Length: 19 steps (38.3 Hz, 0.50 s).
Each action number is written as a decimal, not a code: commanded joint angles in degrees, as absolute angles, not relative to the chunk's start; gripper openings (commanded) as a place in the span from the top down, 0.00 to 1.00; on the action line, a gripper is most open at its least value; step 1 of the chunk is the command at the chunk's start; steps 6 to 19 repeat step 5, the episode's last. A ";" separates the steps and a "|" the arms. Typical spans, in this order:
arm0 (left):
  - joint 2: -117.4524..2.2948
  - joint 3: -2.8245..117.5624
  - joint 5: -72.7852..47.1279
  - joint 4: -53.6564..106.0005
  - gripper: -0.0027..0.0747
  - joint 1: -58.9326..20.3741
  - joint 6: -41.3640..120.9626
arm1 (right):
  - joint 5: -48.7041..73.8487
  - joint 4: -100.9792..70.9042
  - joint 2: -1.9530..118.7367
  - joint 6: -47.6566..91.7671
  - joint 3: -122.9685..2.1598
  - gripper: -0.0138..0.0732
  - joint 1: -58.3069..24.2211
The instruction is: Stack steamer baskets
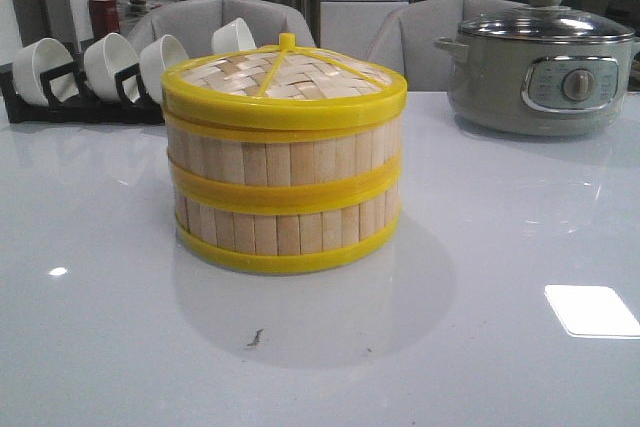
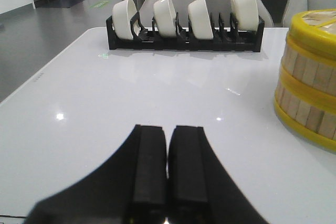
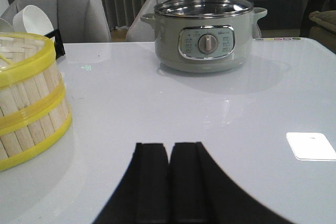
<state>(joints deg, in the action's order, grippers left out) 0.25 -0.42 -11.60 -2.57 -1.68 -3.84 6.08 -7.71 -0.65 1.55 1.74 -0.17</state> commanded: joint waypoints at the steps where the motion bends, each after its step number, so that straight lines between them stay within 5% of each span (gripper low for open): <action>1: 0.97 -0.48 -6.92 -2.57 0.85 -1.88 -3.83 | 1.55 -7.66 -1.77 2.23 0.92 0.78 0.20; 19: 0.97 -0.48 -6.92 -2.57 0.85 -1.88 -3.83 | 1.55 -7.66 -1.77 2.23 0.92 0.78 0.20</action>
